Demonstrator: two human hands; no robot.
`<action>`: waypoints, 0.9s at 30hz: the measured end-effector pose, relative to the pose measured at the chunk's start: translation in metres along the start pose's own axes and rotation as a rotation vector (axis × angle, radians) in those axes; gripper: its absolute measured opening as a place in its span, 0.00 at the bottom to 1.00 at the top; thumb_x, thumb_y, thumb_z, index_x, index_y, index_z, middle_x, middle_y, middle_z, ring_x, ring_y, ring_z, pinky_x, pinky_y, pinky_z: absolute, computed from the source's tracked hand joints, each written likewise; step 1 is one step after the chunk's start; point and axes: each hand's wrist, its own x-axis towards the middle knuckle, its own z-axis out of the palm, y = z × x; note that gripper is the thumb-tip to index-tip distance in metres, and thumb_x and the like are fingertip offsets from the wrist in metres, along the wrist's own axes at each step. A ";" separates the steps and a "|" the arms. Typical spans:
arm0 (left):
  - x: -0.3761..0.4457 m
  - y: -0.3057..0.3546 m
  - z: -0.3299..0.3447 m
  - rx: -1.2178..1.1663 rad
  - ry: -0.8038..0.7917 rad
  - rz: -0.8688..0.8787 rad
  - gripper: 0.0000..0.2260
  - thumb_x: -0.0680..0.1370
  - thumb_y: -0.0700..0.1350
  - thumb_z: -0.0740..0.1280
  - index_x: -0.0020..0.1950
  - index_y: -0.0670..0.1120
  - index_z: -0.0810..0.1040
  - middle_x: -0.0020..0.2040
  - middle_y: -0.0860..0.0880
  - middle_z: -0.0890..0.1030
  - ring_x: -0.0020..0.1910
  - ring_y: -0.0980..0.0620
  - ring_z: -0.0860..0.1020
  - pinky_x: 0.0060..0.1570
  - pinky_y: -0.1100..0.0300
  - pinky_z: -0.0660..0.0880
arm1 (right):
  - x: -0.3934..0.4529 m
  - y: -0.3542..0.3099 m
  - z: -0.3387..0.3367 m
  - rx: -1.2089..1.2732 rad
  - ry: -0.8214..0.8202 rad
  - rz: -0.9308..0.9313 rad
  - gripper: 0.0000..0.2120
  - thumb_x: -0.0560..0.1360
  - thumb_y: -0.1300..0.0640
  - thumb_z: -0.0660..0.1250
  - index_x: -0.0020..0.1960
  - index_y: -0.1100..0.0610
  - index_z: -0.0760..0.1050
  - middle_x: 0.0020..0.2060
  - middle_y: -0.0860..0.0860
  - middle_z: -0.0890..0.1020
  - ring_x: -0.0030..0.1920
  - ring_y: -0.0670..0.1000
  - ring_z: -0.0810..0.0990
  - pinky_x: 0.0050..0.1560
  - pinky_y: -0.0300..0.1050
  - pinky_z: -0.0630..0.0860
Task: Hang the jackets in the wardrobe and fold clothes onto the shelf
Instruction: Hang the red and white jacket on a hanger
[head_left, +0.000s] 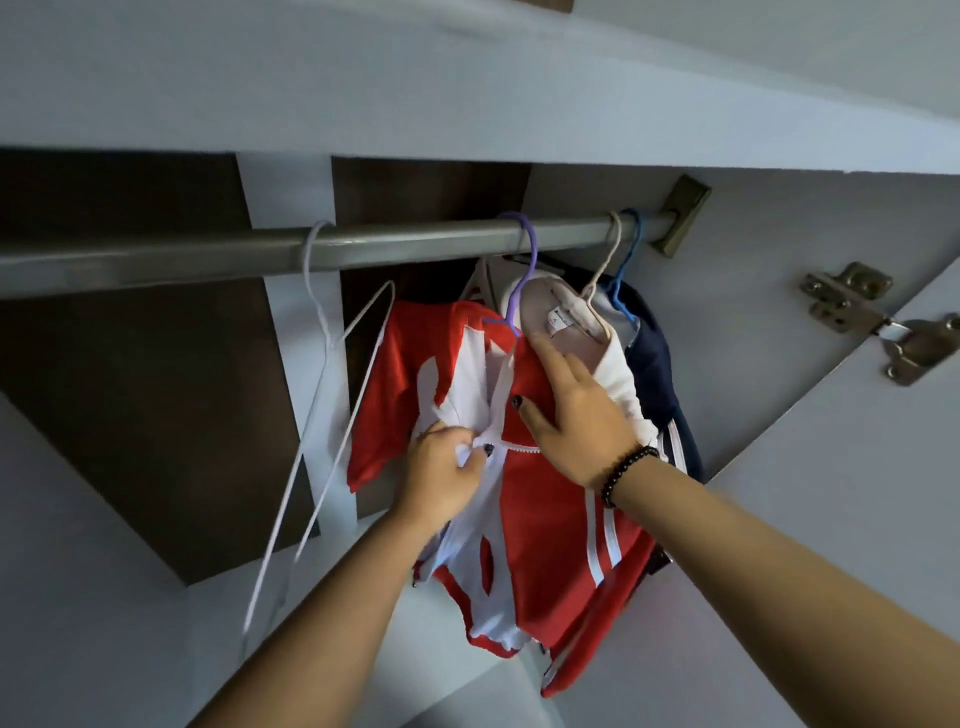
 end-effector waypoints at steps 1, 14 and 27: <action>0.000 -0.003 -0.005 0.001 0.004 -0.012 0.11 0.74 0.40 0.70 0.33 0.39 0.74 0.32 0.48 0.69 0.33 0.43 0.73 0.33 0.57 0.66 | -0.006 0.000 0.002 -0.073 0.042 -0.023 0.32 0.75 0.57 0.66 0.76 0.58 0.59 0.60 0.59 0.72 0.56 0.60 0.75 0.57 0.52 0.73; -0.057 0.011 -0.071 -0.088 -0.027 -0.044 0.08 0.73 0.44 0.73 0.35 0.45 0.79 0.25 0.59 0.74 0.23 0.63 0.70 0.27 0.73 0.62 | -0.118 -0.024 0.102 0.258 -0.234 0.218 0.17 0.72 0.42 0.69 0.52 0.53 0.73 0.44 0.43 0.75 0.44 0.47 0.75 0.44 0.38 0.69; -0.132 0.085 -0.099 -0.251 -0.053 -0.172 0.06 0.75 0.38 0.71 0.50 0.47 0.85 0.46 0.52 0.84 0.42 0.59 0.82 0.42 0.64 0.80 | -0.159 -0.048 0.079 0.563 -0.473 0.237 0.21 0.76 0.54 0.66 0.27 0.56 0.64 0.17 0.45 0.69 0.25 0.50 0.77 0.38 0.53 0.79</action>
